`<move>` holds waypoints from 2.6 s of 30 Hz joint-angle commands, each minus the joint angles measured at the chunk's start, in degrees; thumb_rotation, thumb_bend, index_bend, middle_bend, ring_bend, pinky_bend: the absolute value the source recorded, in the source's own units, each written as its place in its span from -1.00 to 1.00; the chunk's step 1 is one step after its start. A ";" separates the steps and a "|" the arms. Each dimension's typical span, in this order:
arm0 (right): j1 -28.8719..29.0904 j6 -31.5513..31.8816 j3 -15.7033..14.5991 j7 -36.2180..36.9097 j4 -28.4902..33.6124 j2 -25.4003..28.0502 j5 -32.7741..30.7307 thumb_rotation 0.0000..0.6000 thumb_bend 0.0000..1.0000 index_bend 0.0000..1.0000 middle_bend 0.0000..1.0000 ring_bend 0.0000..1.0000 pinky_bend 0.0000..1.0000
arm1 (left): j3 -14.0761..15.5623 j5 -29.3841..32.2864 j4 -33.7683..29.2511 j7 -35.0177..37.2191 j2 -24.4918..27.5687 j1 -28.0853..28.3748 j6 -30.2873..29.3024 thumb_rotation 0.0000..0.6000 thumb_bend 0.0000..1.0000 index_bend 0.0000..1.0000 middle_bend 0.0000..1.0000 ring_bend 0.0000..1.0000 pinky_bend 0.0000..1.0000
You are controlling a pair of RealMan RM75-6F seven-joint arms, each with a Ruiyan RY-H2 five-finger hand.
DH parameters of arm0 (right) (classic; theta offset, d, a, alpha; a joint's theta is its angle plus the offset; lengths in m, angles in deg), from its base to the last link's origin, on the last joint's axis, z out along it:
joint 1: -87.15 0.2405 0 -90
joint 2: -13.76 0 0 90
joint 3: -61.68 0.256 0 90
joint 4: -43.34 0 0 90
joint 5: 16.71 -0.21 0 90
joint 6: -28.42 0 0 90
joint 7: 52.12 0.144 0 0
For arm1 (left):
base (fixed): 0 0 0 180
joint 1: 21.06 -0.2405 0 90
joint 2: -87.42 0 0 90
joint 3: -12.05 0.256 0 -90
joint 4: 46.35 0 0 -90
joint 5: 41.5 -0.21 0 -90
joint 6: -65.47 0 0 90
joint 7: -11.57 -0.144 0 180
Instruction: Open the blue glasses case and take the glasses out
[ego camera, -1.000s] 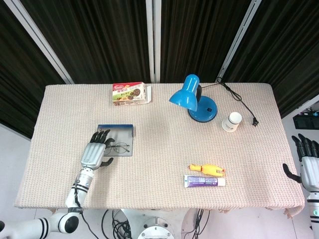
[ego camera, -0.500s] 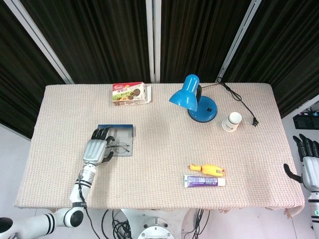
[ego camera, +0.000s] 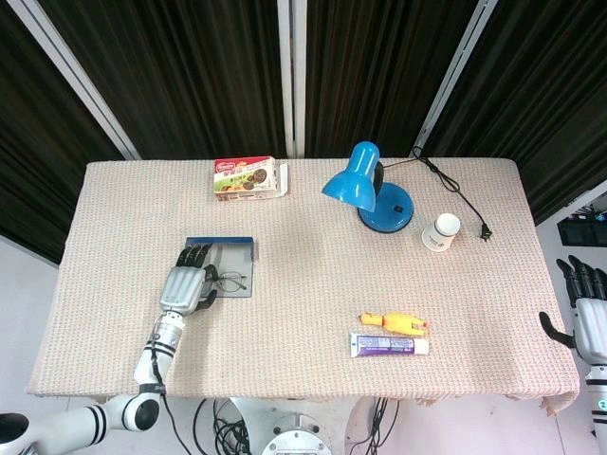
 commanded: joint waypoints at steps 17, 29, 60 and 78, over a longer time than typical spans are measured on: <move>0.08 0.02 0.03 -0.62 0.56 0.14 0.06 1.00 -0.46 -1.00 -1.00 -1.00 -1.00 | 1.63 -4.38 -2.08 2.33 1.43 -1.40 -2.01 1.00 -0.08 0.36 -0.85 -1.00 -0.99; 0.11 0.18 0.02 -1.14 1.01 0.23 0.21 1.00 -0.46 -1.00 -1.00 -1.00 -1.00 | 3.19 -10.03 -6.19 3.34 3.77 -4.51 -8.74 1.00 -0.05 0.47 -0.78 -1.00 -0.98; 0.36 0.60 -0.07 -3.76 3.18 0.55 0.55 1.00 -0.46 -1.00 -1.00 -1.00 -1.00 | 10.98 -9.35 -24.87 1.21 19.17 -9.20 -2.78 1.00 -0.25 -0.81 -0.90 -1.00 -1.00; -0.04 2.12 0.40 -3.70 3.86 1.00 0.66 1.00 -0.47 -1.00 -1.00 -1.00 -1.00 | 4.35 -20.02 -16.41 9.88 23.69 -13.67 -19.86 1.00 -0.47 -0.99 -1.00 -1.00 -1.00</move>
